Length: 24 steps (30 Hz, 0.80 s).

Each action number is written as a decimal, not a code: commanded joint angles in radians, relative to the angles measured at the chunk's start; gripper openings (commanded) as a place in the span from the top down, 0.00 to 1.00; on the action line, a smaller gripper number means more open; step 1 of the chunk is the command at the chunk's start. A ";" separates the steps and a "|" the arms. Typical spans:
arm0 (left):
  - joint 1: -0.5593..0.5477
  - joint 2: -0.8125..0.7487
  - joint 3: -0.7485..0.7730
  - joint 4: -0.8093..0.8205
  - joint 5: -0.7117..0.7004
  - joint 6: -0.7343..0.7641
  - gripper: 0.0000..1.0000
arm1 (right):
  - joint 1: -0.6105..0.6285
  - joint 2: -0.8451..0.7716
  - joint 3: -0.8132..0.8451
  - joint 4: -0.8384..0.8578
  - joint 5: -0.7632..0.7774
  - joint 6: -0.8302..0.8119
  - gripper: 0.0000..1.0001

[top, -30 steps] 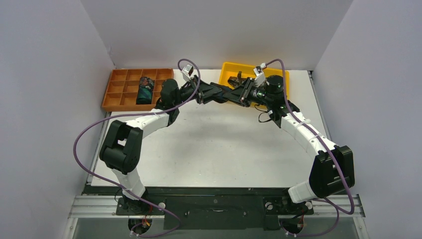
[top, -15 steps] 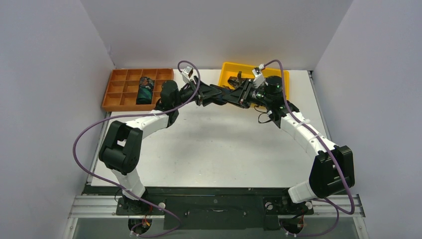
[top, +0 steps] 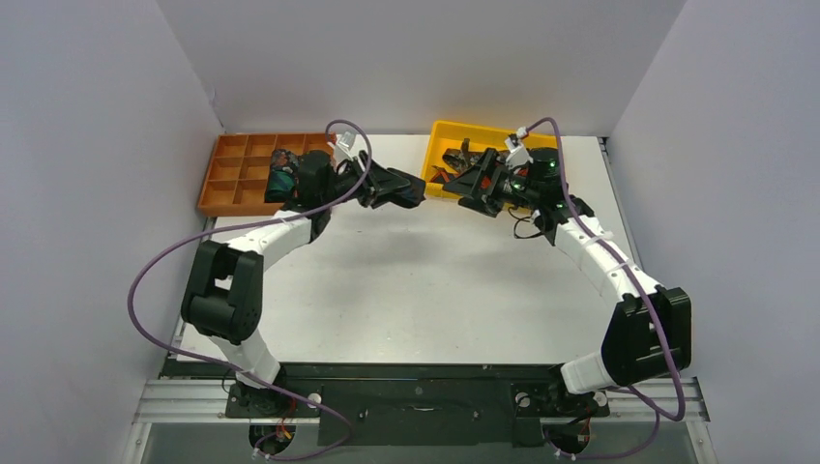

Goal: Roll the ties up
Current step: Place the tie in the storage box.

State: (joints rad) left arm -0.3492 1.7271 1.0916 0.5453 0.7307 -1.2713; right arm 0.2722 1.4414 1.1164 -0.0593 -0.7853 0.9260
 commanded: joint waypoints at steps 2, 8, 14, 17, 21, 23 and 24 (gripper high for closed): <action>0.117 -0.067 0.146 -0.556 -0.143 0.496 1.00 | -0.073 -0.062 0.064 -0.110 0.037 -0.132 0.25; 0.206 0.025 0.361 -0.903 -0.385 0.872 1.00 | -0.092 -0.079 0.094 -0.199 0.065 -0.245 0.23; 0.244 0.118 0.451 -0.949 -0.516 1.019 1.00 | -0.095 -0.074 0.100 -0.204 0.062 -0.262 0.22; 0.277 0.161 0.483 -0.938 -0.525 1.048 1.00 | -0.099 -0.073 0.097 -0.205 0.056 -0.263 0.21; 0.296 0.220 0.508 -0.909 -0.586 1.080 1.00 | -0.106 -0.073 0.092 -0.205 0.045 -0.252 0.21; 0.305 0.243 0.509 -0.880 -0.597 1.086 1.00 | -0.108 -0.074 0.092 -0.206 0.039 -0.250 0.21; 0.307 0.258 0.510 -0.874 -0.604 1.088 1.00 | -0.110 -0.074 0.093 -0.207 0.036 -0.249 0.21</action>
State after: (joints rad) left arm -0.0574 1.9591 1.5391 -0.3782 0.1841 -0.2409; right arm 0.1749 1.3983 1.1759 -0.2825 -0.7372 0.6880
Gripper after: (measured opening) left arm 0.417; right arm 0.793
